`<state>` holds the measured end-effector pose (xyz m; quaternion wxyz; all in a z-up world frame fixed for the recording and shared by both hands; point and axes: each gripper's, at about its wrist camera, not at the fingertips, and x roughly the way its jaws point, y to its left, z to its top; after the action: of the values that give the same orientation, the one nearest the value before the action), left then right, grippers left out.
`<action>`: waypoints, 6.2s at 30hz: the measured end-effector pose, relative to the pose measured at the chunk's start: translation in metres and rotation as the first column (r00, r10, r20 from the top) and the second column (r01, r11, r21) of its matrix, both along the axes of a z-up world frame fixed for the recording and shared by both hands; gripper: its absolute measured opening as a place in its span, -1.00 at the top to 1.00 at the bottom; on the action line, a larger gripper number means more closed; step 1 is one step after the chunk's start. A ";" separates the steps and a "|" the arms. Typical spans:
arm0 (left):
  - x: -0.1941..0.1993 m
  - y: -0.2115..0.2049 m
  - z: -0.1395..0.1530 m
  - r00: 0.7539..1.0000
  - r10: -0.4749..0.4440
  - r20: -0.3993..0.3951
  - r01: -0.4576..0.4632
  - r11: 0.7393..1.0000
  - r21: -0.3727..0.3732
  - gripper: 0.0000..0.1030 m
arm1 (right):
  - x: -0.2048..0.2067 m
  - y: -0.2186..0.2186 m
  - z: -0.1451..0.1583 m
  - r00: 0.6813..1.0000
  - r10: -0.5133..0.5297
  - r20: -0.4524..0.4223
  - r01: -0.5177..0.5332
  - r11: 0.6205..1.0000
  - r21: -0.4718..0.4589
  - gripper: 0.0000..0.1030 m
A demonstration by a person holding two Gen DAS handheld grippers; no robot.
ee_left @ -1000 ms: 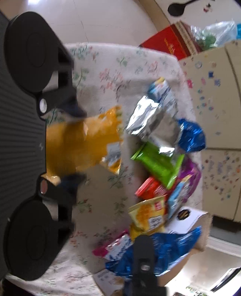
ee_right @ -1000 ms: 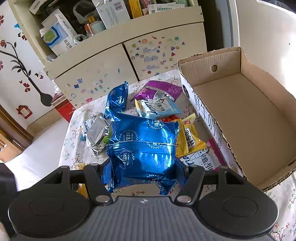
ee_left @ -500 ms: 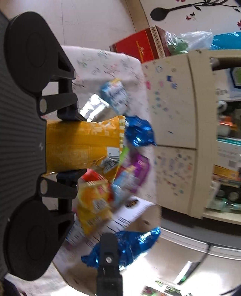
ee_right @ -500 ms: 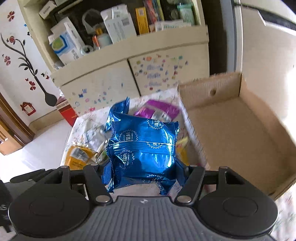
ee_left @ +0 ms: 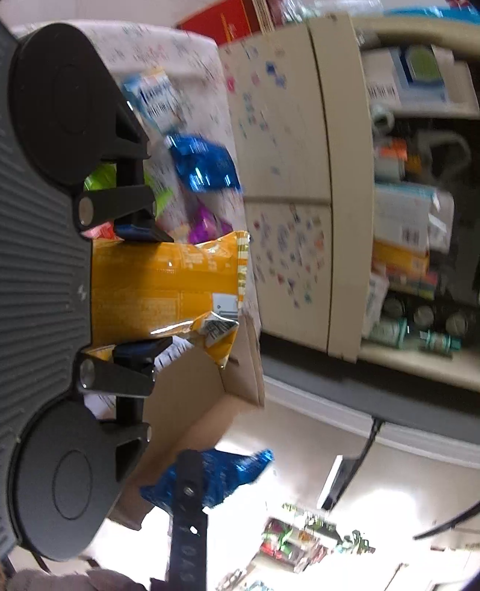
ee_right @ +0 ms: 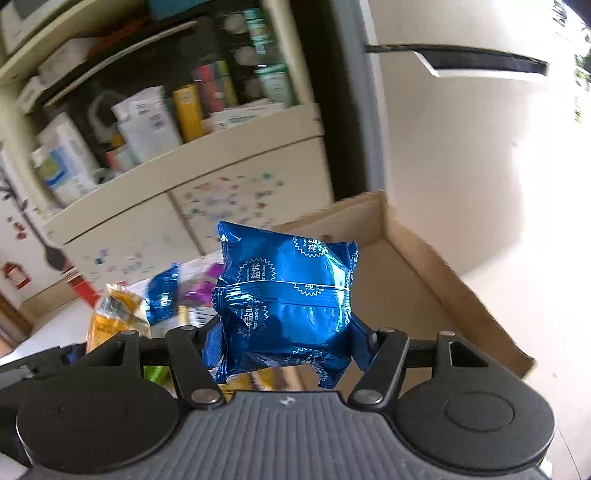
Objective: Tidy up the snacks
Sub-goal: 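Carry both bags over the cardboard box and open both grippers to drop them, then withdraw both grippers from the box back over the snack pile, then grasp the silver foil bag with the left gripper while the right gripper approaches the yellow waffle packet, then close the right gripper on the yellow waffle packet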
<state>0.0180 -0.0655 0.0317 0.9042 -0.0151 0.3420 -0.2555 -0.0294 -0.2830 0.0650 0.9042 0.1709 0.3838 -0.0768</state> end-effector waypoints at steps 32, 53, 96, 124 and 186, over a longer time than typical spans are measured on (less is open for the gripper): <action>0.029 -0.067 0.012 0.986 -0.130 -0.105 0.124 0.990 -0.063 -0.76 | -0.015 -0.045 -0.013 0.977 -0.215 0.003 0.213 0.967 0.141 -0.63; 0.063 0.087 -0.007 0.959 0.229 -0.170 -0.219 0.973 0.077 -0.79 | 0.003 0.073 -0.043 0.956 0.287 -0.060 -0.281 0.955 0.093 -0.63; 0.086 0.092 -0.089 0.974 -0.055 -0.221 0.115 0.957 0.268 -0.34 | 0.051 0.124 -0.092 0.842 0.490 -0.227 -0.473 0.872 0.130 -0.48; 0.092 0.082 -0.090 0.972 -0.112 -0.208 0.170 0.943 0.287 -0.33 | 0.049 0.157 -0.099 0.667 0.701 -0.253 -0.723 0.691 0.005 -0.70; 0.079 0.083 -0.073 0.980 -0.036 -0.197 0.094 0.951 0.293 -0.14 | 0.046 0.172 -0.113 0.699 0.676 -0.232 -0.706 0.704 -0.074 -0.49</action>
<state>0.0975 0.0175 -0.0417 0.8502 0.1099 0.4617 -0.2277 0.0166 -0.1113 -0.0483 0.8368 -0.0659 0.4956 0.2233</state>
